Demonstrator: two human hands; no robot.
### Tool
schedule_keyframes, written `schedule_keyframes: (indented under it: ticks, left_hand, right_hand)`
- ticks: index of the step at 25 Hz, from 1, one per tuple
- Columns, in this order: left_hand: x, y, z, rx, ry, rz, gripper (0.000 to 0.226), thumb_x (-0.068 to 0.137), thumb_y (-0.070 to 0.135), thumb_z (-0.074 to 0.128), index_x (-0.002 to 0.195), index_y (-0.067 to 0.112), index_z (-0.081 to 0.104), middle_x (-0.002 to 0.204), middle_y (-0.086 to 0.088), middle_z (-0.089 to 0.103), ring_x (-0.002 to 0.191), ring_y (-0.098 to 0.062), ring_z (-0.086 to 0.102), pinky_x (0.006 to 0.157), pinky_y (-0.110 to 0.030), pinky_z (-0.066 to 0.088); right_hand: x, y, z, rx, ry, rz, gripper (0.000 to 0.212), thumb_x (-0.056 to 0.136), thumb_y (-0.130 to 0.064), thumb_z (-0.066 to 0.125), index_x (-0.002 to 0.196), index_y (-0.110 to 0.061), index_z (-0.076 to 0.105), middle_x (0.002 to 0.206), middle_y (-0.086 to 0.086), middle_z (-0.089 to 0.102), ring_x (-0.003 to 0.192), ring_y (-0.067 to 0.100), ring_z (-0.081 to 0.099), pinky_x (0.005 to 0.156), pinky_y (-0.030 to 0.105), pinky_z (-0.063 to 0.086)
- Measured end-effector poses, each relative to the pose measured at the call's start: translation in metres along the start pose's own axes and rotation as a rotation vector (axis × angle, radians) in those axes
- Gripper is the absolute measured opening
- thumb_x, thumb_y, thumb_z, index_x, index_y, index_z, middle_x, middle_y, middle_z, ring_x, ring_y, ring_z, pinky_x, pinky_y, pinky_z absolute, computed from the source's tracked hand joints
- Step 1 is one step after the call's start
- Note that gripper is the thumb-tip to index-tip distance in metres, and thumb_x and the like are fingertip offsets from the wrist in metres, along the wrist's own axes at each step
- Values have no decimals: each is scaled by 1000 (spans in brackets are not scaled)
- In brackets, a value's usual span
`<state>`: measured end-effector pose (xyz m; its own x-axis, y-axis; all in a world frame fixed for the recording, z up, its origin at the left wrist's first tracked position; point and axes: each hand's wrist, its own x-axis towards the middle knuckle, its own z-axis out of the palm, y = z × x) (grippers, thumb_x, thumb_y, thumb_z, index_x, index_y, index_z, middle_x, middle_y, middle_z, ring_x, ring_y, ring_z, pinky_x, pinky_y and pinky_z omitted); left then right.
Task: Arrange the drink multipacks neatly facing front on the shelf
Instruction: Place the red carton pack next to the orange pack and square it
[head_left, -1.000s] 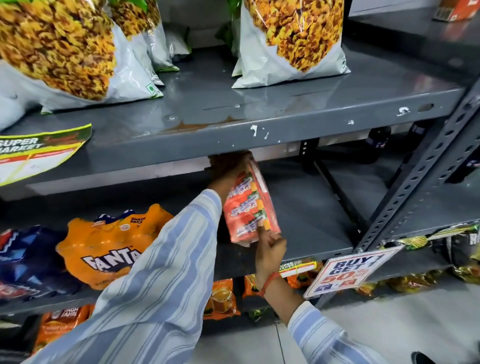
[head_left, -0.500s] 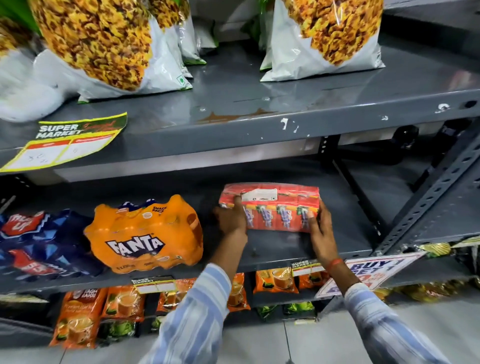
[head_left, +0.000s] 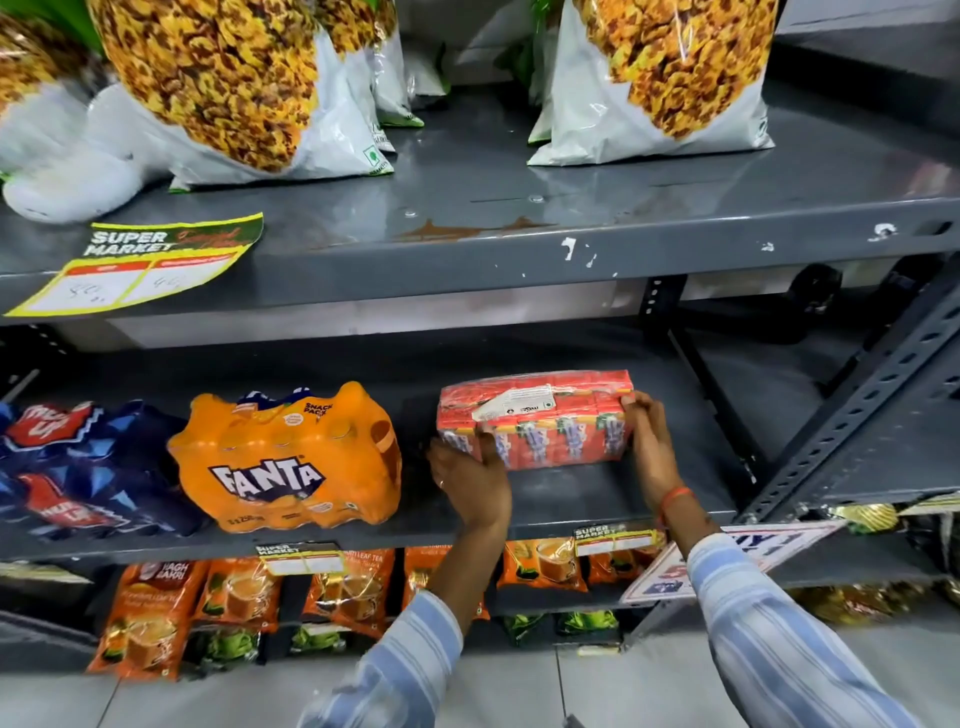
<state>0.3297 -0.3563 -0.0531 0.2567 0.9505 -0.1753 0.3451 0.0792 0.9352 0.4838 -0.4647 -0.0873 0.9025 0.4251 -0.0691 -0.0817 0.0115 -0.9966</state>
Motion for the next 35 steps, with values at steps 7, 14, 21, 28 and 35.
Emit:
schedule_keyframes:
  ticks: [7,14,21,28,35]
  left_hand:
    - [-52,8,38,93,-498,6,105,82,53,58,145,15,-17,155,-11,-25,145,-31,-9,118,-47,9]
    - [12,13,6,-169,-805,-25,81,78,0,68,143,15,22,138,-10,50,117,-18,55,100,-30,47]
    - [34,17,-34,-179,-734,-6,37,83,5,64,119,2,55,116,-13,65,86,-10,66,82,-26,54]
    - [-27,-4,-15,248,-251,311,84,64,28,79,132,6,35,124,-18,43,116,-33,48,94,-39,43]
    - [40,12,-90,376,-780,268,80,79,7,70,143,12,21,145,-11,35,133,-24,36,111,-36,34]
  right_hand:
    - [7,-9,7,79,92,134,35,91,-30,39,116,-15,58,112,13,65,95,22,62,88,37,51]
    - [-89,26,25,-177,287,-116,22,87,-24,35,85,-17,56,87,11,63,79,25,55,69,28,37]
    - [-121,39,45,-221,-124,-243,29,89,-6,40,104,-17,63,96,6,70,91,21,66,82,35,55]
    - [-50,4,27,-300,70,-302,19,90,-8,46,104,-8,59,101,5,64,90,14,58,85,30,49]
    - [15,-13,18,-149,109,-60,26,92,-35,47,103,-16,61,110,7,64,104,21,57,92,21,45]
